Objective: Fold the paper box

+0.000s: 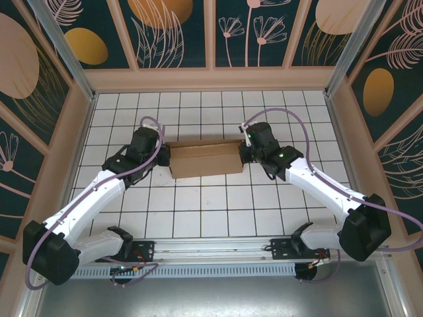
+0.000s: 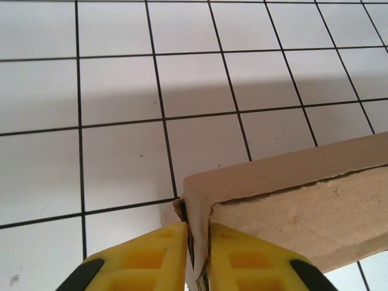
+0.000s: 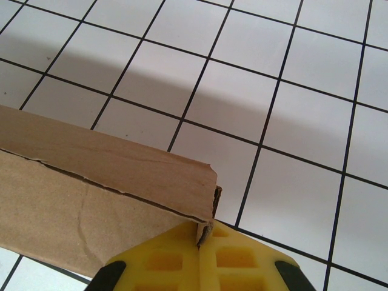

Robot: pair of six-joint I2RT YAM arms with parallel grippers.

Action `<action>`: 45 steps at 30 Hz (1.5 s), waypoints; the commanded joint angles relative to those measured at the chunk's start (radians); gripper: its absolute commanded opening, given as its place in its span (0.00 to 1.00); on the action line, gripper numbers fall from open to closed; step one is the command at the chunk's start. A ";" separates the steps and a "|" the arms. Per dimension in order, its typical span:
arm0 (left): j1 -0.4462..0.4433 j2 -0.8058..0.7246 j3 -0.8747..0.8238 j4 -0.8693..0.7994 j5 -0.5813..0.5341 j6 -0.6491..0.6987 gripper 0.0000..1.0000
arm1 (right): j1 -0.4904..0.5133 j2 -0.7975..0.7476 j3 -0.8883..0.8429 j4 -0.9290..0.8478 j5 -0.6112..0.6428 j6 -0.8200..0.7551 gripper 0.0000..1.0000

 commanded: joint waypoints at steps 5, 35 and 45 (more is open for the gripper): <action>0.007 -0.020 -0.031 0.051 0.056 -0.060 0.16 | 0.011 0.039 -0.028 -0.145 -0.042 0.019 0.00; 0.008 -0.012 -0.146 0.084 0.040 -0.048 0.07 | -0.032 -0.188 -0.032 -0.035 -0.289 0.042 0.49; 0.006 -0.002 -0.138 0.082 0.051 -0.024 0.05 | -0.099 -0.142 0.118 0.027 -0.398 0.252 0.27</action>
